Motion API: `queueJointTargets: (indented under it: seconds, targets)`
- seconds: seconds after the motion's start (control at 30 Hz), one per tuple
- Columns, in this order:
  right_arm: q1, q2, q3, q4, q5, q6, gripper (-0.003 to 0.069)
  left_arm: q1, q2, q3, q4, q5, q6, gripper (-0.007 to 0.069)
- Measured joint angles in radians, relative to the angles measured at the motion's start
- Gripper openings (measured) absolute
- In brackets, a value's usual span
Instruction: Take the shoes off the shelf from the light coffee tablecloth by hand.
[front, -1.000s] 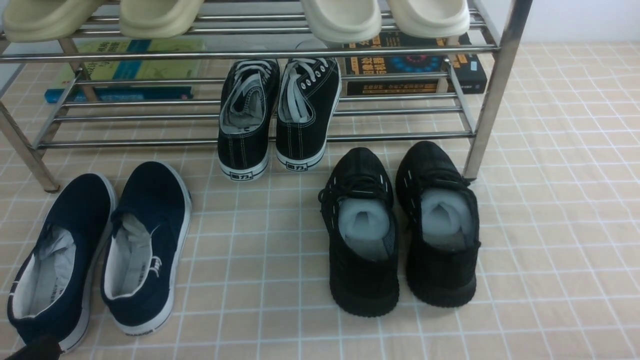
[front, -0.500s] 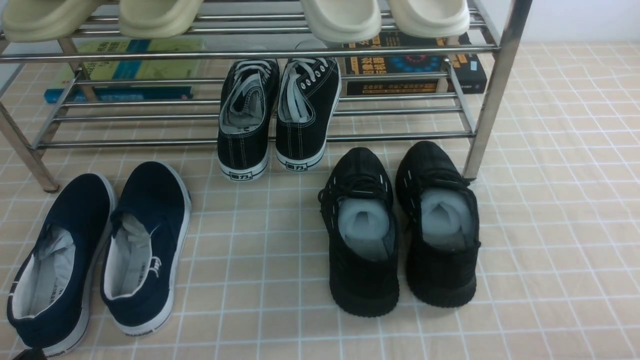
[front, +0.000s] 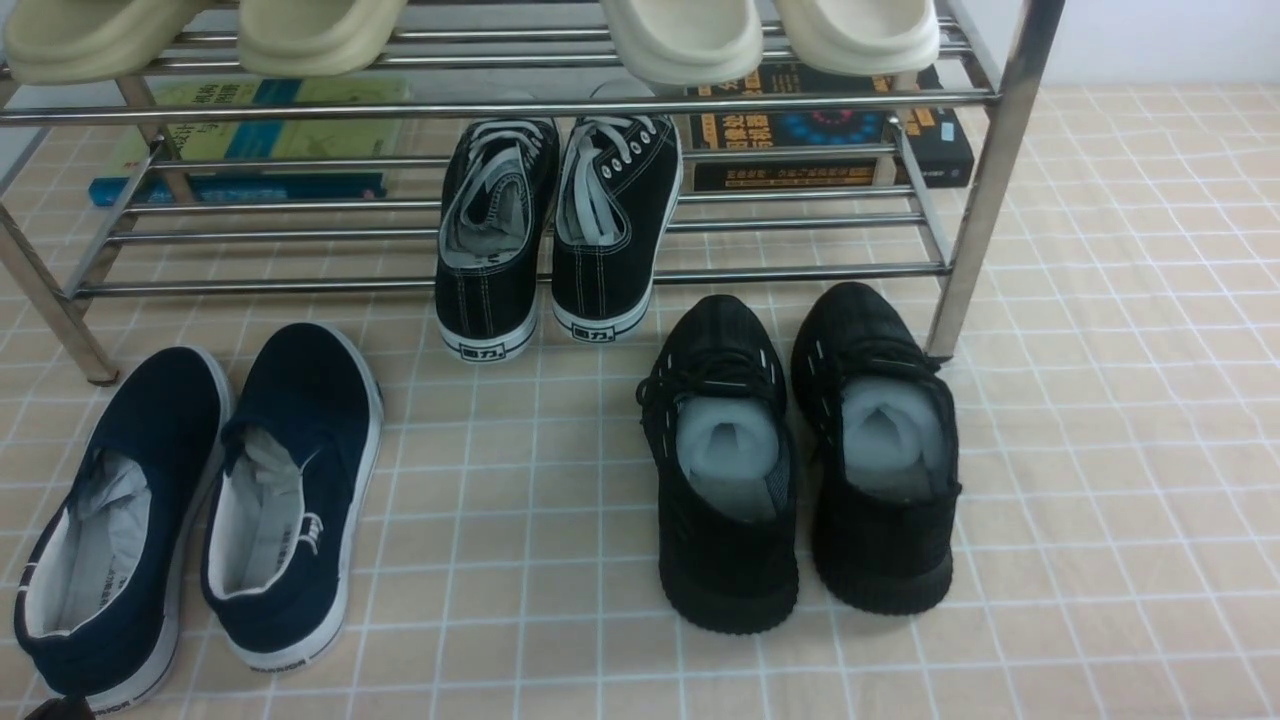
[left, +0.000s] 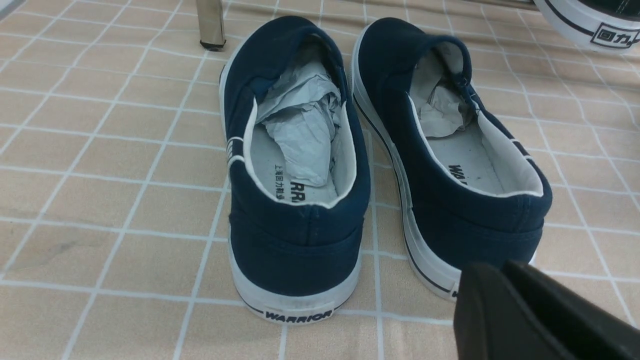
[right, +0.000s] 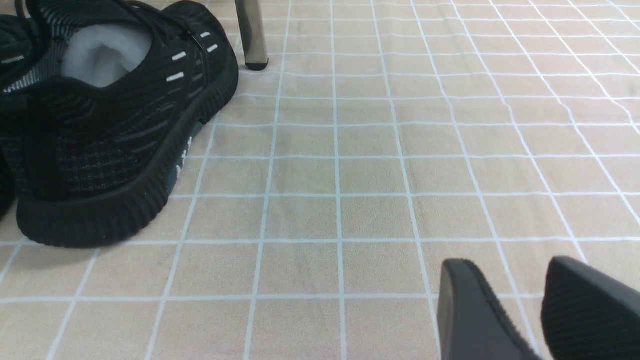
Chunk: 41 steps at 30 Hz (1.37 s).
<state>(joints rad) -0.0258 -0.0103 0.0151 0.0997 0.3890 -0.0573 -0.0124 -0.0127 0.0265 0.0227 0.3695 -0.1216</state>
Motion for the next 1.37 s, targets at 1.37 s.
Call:
queueJointTargets:
  seconds: [1.37]
  targets:
    - [0.0, 0.0, 0.0, 0.0, 0.0, 0.0, 0.024, 0.0, 0.0, -0.001, 0.004, 0.005, 0.0, 0.0089]
